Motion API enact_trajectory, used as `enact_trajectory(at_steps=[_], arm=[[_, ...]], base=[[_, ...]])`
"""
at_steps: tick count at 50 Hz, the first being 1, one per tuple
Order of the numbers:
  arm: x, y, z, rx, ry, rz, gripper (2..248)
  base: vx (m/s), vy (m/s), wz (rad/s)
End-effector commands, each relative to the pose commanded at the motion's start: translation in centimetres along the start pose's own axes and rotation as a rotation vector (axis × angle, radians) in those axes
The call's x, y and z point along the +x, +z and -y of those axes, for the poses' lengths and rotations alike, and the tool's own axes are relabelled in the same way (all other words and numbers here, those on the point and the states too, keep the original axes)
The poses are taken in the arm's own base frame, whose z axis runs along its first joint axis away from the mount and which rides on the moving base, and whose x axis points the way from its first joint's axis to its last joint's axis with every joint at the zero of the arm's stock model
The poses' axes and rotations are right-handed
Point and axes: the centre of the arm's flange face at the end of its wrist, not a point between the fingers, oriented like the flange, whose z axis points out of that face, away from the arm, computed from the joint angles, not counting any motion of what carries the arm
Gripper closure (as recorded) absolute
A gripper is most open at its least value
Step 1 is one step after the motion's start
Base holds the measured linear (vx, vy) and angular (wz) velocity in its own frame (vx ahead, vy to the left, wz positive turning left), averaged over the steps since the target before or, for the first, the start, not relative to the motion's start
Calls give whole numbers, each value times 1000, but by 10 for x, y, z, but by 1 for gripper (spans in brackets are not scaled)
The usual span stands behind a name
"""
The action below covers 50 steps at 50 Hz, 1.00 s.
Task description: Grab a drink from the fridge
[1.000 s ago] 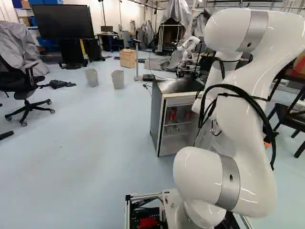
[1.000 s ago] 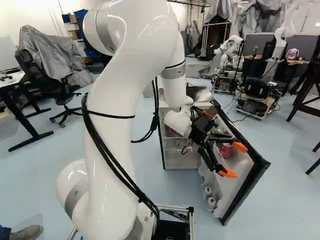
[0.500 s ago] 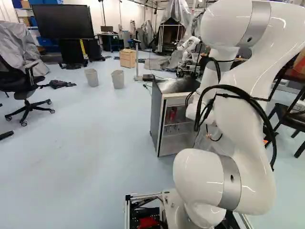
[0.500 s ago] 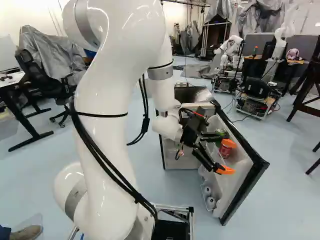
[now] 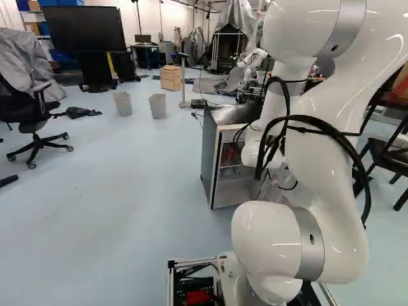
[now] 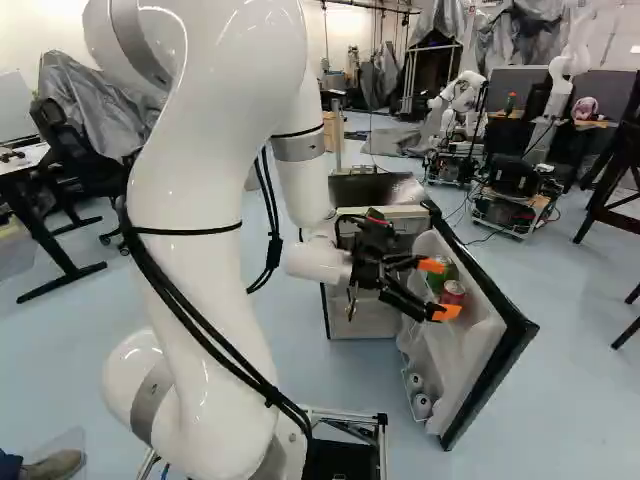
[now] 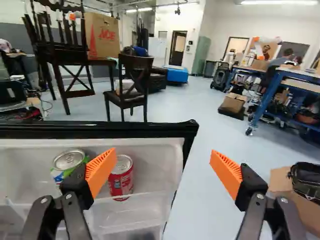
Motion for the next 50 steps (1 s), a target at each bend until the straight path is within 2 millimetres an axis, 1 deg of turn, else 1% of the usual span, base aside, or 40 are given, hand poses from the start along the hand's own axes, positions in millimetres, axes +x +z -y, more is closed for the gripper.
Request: enact_trajectory(at_steps=[26, 50], arm=[[-27, 1, 29, 261, -110, -9, 3], [-55, -2, 54, 506, -198, -6, 3]], base=[[0, 0, 0], [0, 0, 0]])
